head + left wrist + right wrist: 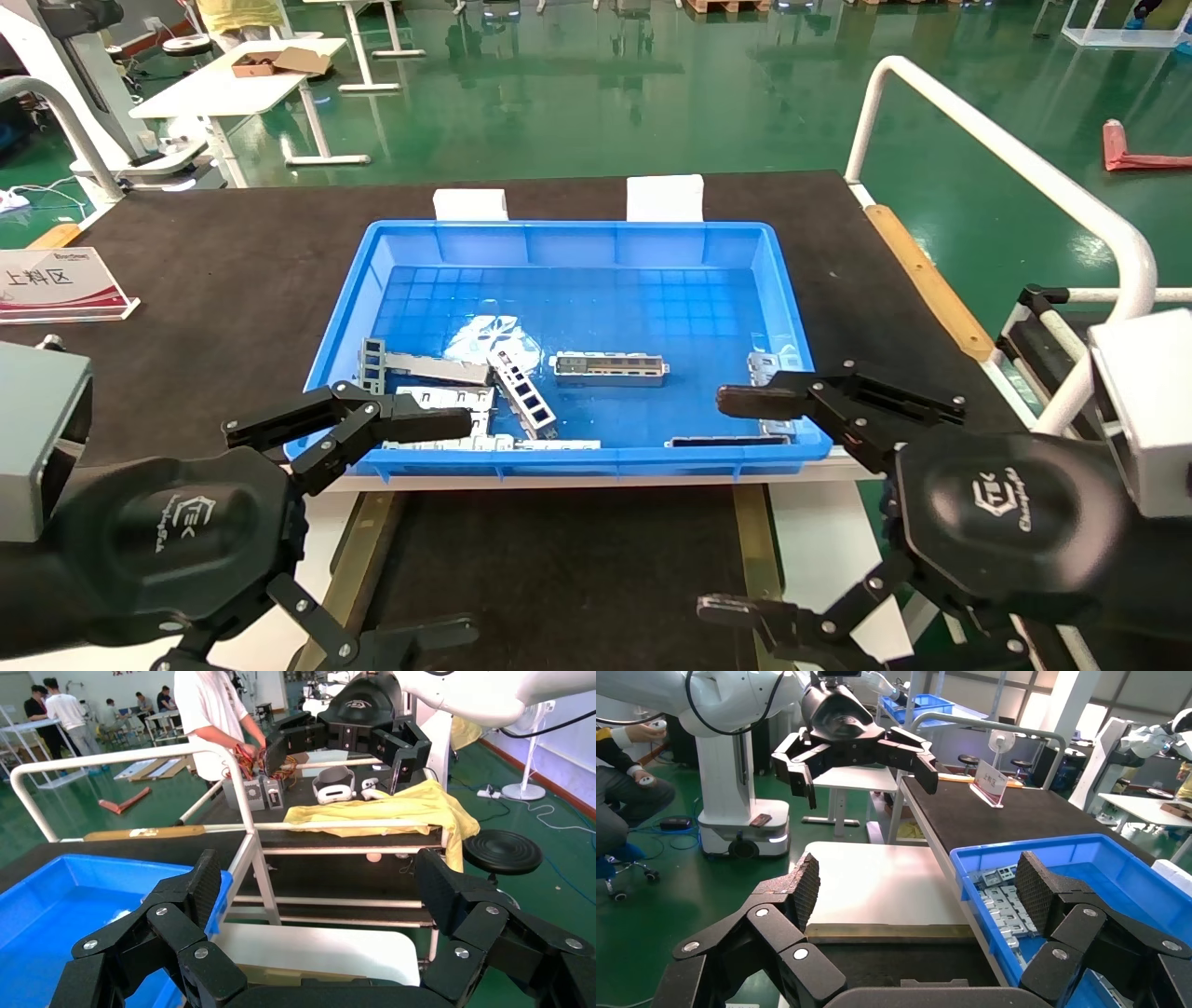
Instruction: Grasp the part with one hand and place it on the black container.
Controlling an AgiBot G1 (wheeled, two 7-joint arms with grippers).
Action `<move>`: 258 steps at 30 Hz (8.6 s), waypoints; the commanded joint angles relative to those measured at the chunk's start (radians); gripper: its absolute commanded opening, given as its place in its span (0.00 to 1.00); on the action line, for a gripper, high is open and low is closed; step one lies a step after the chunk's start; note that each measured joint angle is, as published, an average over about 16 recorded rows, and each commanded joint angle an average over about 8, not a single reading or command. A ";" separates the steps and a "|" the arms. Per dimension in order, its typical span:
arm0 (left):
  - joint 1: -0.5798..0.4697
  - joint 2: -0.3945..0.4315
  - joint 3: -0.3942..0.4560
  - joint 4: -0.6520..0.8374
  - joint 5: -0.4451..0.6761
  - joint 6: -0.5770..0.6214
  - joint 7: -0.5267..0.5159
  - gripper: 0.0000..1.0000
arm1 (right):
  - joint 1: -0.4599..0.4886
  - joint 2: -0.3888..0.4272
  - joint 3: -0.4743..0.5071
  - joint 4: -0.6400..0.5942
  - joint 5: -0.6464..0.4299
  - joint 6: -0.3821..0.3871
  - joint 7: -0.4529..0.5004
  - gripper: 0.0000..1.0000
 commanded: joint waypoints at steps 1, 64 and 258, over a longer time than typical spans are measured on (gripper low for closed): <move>-0.002 0.002 0.000 0.001 0.000 -0.001 -0.001 1.00 | 0.000 0.000 0.000 0.000 0.000 0.000 0.000 1.00; -0.584 0.699 0.263 1.231 0.536 -0.555 0.640 1.00 | 0.000 0.000 -0.001 0.000 0.001 0.000 -0.001 1.00; 0.417 0.495 0.523 0.190 -0.104 -1.301 0.092 0.00 | 0.001 0.001 -0.004 0.000 0.003 0.001 -0.002 0.00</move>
